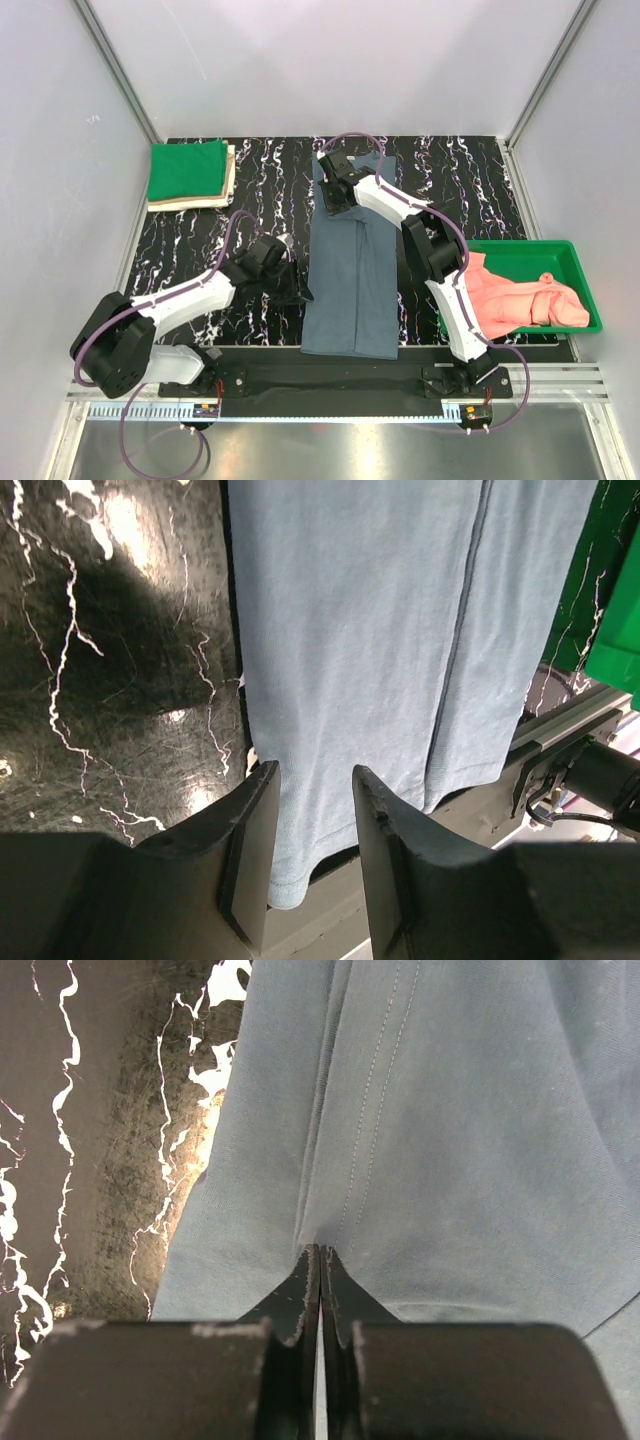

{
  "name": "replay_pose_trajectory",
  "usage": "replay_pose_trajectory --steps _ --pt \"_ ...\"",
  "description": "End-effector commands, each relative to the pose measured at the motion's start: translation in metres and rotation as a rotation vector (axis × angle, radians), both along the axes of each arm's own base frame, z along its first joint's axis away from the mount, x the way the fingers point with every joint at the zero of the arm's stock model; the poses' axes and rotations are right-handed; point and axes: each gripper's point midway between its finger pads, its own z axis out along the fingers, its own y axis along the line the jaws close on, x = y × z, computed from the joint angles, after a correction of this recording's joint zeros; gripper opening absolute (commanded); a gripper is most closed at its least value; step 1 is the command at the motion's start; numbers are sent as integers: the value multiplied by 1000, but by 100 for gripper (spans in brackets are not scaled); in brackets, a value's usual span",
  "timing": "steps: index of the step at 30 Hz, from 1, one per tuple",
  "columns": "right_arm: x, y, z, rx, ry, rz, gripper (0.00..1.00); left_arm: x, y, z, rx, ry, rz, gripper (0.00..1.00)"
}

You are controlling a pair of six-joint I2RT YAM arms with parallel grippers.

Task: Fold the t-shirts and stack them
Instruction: Fold the tshirt

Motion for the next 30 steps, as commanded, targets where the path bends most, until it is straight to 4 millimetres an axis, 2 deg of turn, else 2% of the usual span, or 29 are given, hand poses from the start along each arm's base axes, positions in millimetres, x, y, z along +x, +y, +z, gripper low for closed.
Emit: replay_pose_trajectory --steps 1,4,5,6,8,11,21,24,28,29,30 --pt "3 10 28 28 -48 20 8 15 -3 12 4 -62 -3 40" --pt "2 12 26 37 -40 23 21 24 7 13 15 -71 14 41" --pt "2 12 28 35 -42 27 27 33 15 15 16 -83 35 42" --pt "2 10 27 32 -41 24 28 37 20 15 16 -83 45 42" --pt "1 11 25 30 -38 29 30 47 27 21 7 -100 52 43" --pt "1 11 22 27 -34 33 32 53 26 25 3 -101 36 43" --pt "-1 12 10 17 -15 41 35 54 22 14 1 -66 19 43" --pt "0 10 10 0 -26 39 33 55 21 11 0 -59 17 43" --pt "1 14 12 2 -34 41 20 57 19 9 -1 -60 19 43" --pt "0 15 13 -1 -37 43 11 57 19 7 2 -55 17 44" --pt "1 14 13 -14 -47 37 7 58 19 5 4 -55 18 44"
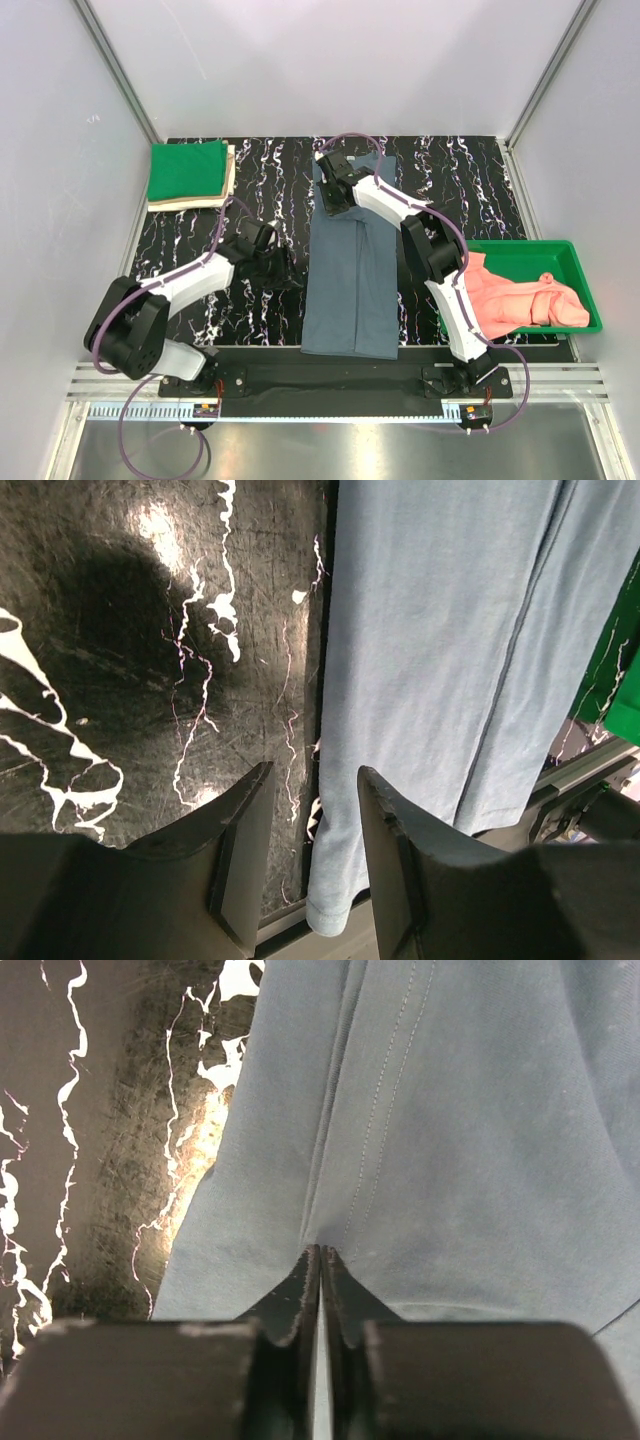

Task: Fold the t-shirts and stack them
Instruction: Fold the tshirt

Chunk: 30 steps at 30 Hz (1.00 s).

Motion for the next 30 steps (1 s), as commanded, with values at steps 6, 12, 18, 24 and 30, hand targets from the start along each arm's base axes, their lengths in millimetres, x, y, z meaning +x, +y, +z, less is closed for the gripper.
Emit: replay_pose_trajectory --steps 6,12,18,24,30 --pt "7 16 33 17 -77 18 0 11 -15 -3 -53 -16 -40 44" --pt "7 16 40 25 -84 21 21 7 -14 -13 -52 -1 -39 44" --pt "4 12 27 -11 -70 28 33 4 -14 -19 -55 9 -41 44" --pt "3 12 13 -34 -55 38 33 0 -16 -28 -64 31 -50 44" --pt "2 12 2 -57 -49 24 30 -7 -20 -31 -91 40 -68 45"
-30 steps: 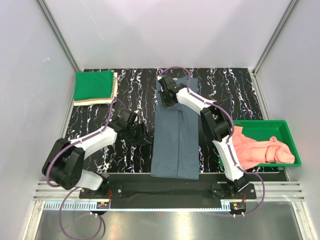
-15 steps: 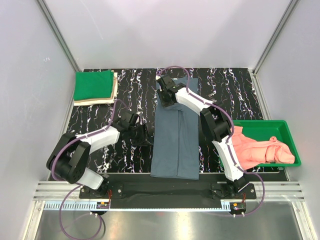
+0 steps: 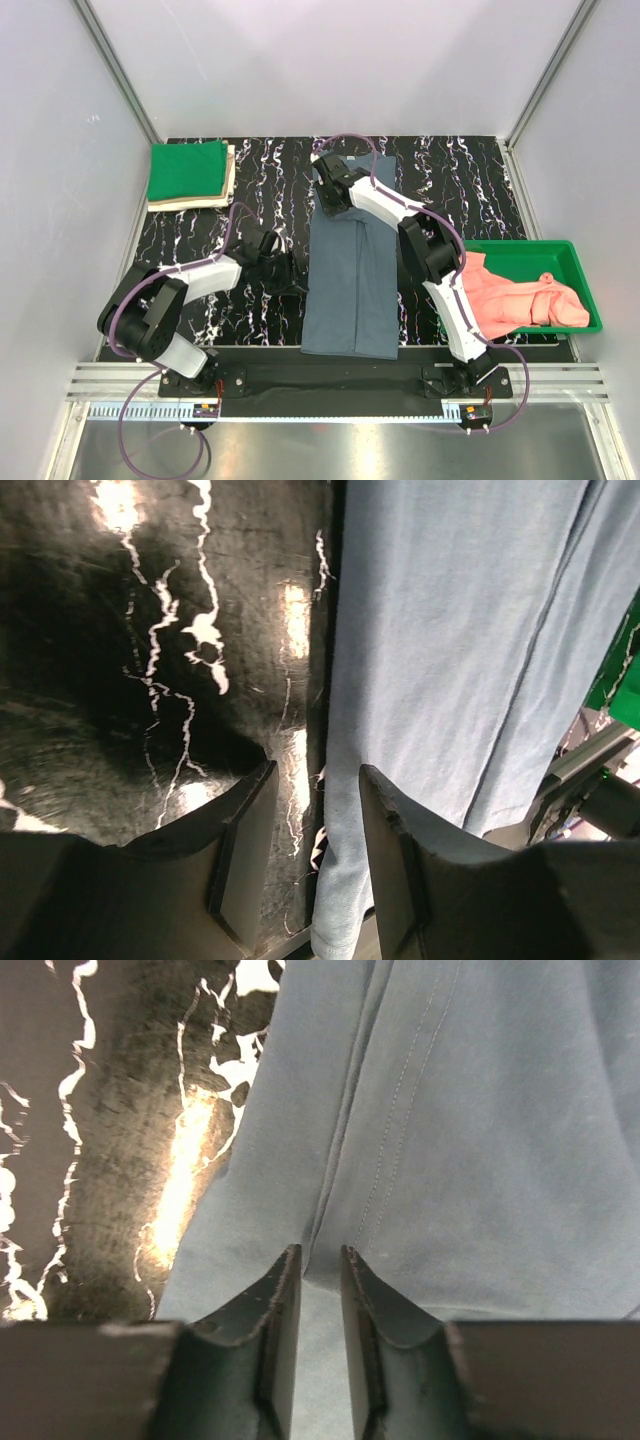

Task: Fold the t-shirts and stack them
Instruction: Fold the tshirt

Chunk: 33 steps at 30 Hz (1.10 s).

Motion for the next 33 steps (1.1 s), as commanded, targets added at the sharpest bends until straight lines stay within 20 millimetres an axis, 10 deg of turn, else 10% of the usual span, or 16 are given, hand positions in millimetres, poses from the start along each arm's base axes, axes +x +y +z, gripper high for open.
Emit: replay_pose_trajectory --steps 1,8,16,28,33 --pt "4 6 0 -23 -31 -2 28 -4 -7 -2 -35 -2 -23 45" --pt "6 10 8 -7 -41 0 5 -17 -21 -3 -53 9 -60 42" --pt "10 16 35 47 -72 -20 0 -26 -31 -3 -88 23 -46 0" --pt "1 33 29 137 -4 -16 0 -35 -40 -5 -124 50 -1 0" --pt "1 35 24 138 6 -11 0 -37 -42 -3 -136 53 -5 21"
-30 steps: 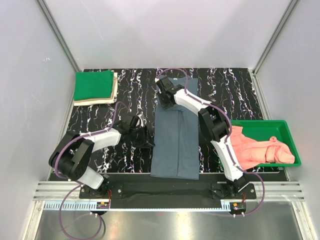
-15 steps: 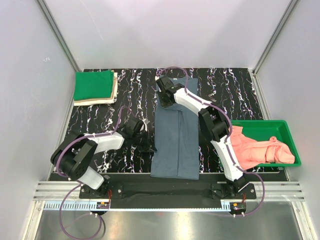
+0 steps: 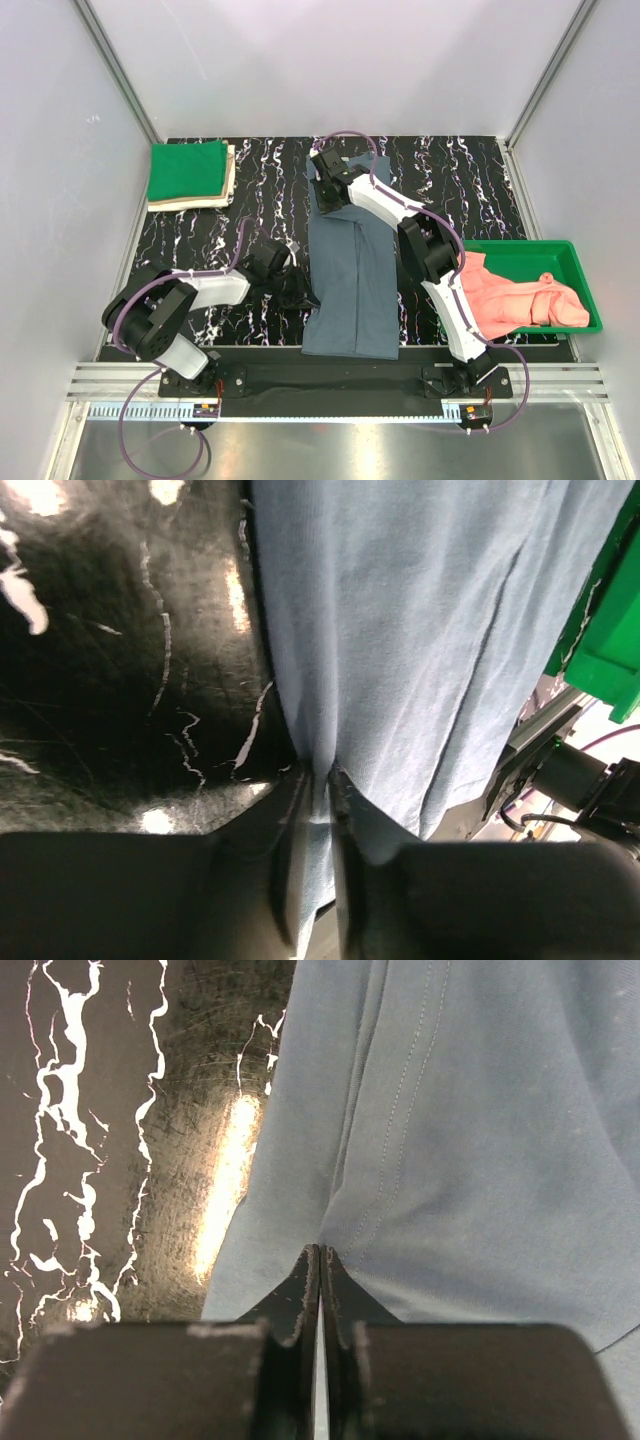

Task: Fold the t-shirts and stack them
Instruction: Fold the tshirt

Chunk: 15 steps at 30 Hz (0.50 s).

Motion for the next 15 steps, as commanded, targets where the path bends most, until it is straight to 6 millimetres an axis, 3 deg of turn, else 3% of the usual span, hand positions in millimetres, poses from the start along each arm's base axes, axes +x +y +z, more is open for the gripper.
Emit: replay_pose_trajectory --steps 1,4,7,11,15 --pt "1 17 16 54 -24 19 7 -2 -4 5 -23 -18 -9 23" --pt "1 19 18 52 -20 34 22 -5 -4 8 -30 -15 -15 32" --pt "12 15 28 33 -62 14 26 -10 -3 12 -35 -26 -29 34" --pt "43 19 46 32 -160 -50 24 -15 0 14 -15 -39 -35 35" --pt "75 23 48 37 -242 -136 23 -18 1 13 -10 -41 -43 35"
